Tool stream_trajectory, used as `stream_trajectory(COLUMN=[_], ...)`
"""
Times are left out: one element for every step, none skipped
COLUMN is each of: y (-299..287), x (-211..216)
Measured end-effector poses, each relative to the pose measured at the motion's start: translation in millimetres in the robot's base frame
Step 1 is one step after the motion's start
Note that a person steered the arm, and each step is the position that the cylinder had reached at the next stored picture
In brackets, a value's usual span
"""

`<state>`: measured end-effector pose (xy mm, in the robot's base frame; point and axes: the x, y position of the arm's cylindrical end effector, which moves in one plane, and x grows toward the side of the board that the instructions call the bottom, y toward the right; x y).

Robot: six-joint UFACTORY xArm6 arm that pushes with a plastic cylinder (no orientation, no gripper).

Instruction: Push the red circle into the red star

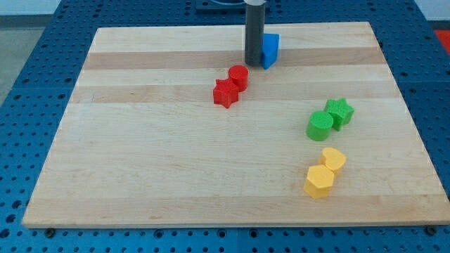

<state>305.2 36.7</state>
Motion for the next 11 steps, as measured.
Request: stream_trajectory(y=[0, -3, -3, -4, -17, -39, -47, -50, -48, -24, 5], x=[0, 0, 0, 3, 12, 29, 44, 49, 44, 37, 42])
